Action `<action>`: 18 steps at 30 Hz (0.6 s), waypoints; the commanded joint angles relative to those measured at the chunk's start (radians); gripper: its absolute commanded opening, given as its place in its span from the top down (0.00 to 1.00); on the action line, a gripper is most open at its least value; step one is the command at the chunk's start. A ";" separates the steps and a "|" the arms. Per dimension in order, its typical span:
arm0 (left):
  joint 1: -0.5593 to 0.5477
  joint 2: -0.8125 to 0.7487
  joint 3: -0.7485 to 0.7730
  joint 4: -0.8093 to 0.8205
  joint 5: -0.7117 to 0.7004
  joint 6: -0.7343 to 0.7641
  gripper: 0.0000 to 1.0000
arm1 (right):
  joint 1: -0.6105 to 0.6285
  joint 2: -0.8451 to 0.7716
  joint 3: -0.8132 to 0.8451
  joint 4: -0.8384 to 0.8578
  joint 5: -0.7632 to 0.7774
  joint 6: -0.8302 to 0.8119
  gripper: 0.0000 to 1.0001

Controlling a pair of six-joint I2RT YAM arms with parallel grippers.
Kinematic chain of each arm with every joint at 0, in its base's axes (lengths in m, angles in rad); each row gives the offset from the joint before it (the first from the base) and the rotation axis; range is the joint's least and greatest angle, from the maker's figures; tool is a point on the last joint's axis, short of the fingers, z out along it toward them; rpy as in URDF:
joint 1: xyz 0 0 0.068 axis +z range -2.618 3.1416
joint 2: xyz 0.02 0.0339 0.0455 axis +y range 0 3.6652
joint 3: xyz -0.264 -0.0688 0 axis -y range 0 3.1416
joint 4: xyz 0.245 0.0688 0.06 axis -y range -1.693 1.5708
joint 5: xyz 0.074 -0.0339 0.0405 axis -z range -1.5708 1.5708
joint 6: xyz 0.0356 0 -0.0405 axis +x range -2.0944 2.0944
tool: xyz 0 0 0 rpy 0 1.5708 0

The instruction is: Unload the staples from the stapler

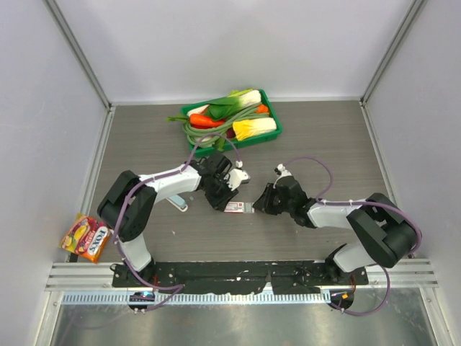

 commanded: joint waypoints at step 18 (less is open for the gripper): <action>-0.018 0.050 0.047 0.010 0.019 0.016 0.67 | 0.054 0.144 0.066 0.168 -0.055 0.062 0.85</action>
